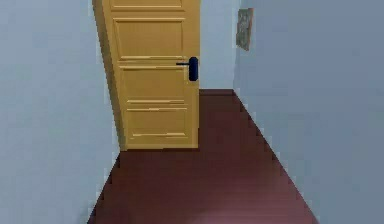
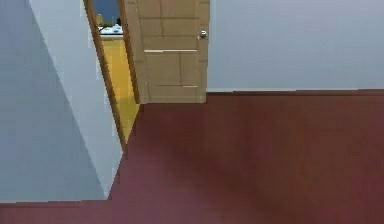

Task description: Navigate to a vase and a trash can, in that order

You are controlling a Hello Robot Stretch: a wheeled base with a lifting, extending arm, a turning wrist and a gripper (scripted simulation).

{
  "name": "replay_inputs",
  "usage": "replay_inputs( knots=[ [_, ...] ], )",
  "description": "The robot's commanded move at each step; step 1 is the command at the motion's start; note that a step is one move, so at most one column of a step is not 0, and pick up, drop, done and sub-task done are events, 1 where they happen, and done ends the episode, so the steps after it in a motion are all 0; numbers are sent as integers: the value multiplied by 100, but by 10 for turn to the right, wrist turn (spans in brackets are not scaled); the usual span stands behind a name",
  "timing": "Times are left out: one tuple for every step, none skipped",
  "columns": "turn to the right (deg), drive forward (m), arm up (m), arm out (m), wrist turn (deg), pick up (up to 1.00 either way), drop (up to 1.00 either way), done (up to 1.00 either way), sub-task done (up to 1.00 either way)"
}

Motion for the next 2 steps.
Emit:
replay_inputs(
  knots=[
    [120, 0, 0, 0, 0, 0, 0, 0, 0],
    [30, 0, 0, 0, 0, 0, 0, 0, 0]
  ],
)
